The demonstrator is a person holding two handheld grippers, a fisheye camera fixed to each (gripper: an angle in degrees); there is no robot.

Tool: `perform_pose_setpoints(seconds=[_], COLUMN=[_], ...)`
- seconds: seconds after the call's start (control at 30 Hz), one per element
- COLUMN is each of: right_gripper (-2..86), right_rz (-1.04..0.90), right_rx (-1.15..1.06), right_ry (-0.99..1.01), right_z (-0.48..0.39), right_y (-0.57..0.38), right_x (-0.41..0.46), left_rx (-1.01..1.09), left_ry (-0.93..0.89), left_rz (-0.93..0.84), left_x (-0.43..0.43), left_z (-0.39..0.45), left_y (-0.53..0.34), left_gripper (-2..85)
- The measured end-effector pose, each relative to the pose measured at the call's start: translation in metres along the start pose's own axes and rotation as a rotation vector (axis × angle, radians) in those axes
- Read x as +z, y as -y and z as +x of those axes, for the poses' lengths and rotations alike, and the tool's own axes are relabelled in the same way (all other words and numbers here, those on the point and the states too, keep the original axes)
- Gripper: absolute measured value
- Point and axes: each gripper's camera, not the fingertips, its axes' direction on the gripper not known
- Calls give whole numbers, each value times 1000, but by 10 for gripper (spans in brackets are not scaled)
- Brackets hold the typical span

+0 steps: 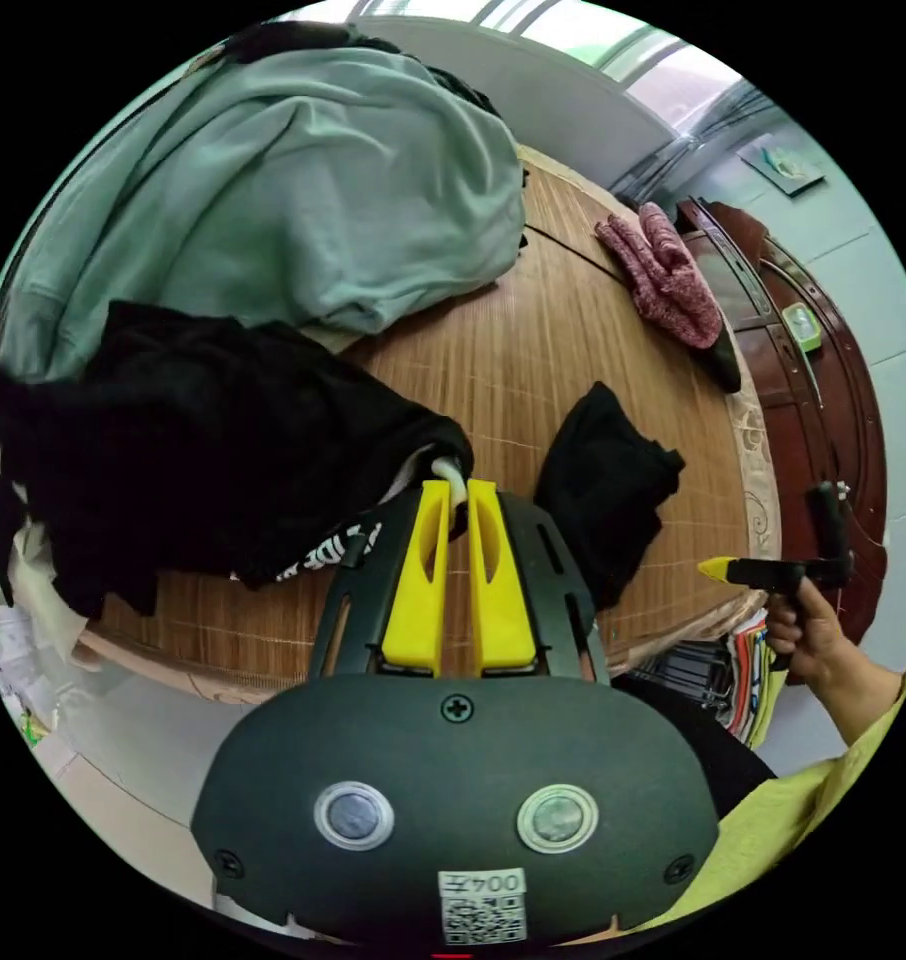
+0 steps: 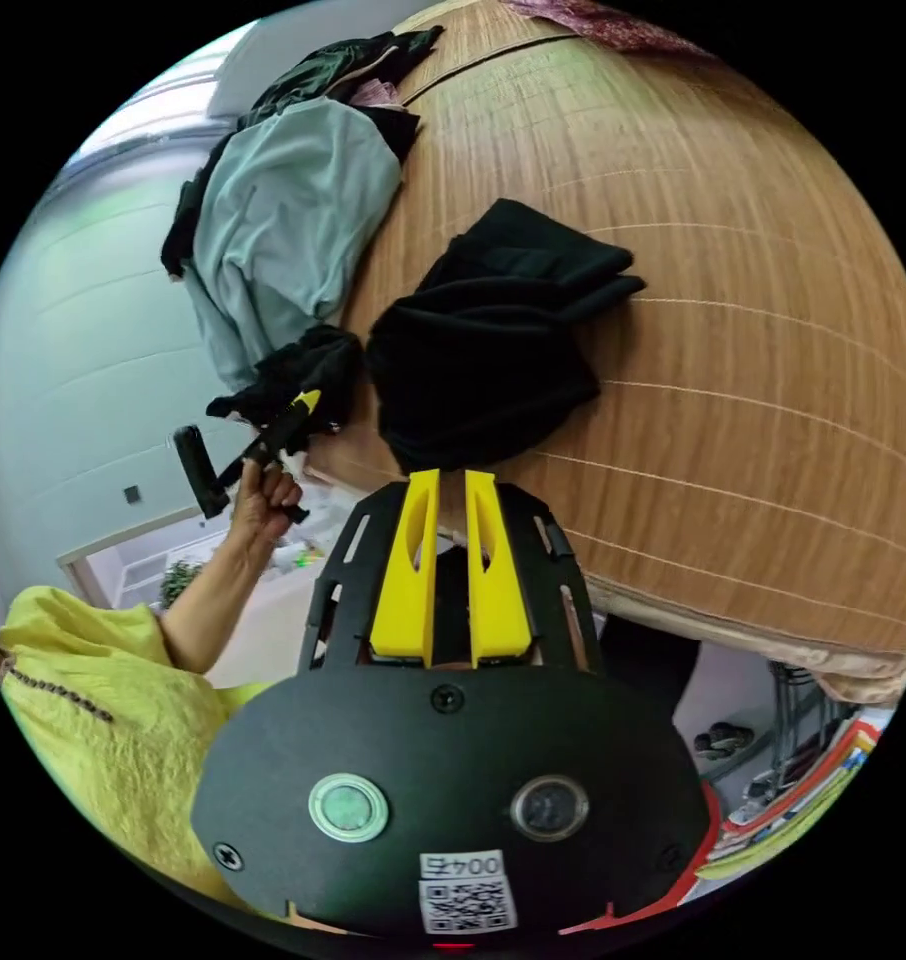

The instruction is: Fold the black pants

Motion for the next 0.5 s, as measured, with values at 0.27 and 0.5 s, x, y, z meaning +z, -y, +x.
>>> perform_pose_setpoints(seconds=[0.27, 0.5], right_gripper=[-2, -6], right_rz=[-30, -64], right_rx=[-162, -282], right_ry=[-443, -619], right_z=[-1, -6], right_y=[0, -5], right_x=[24, 73], left_rx=[134, 129], left_ry=[156, 119], left_rz=[-1, 144], left_x=[64, 78], left_z=[23, 21], left_y=[-22, -56], left_gripper=[32, 29])
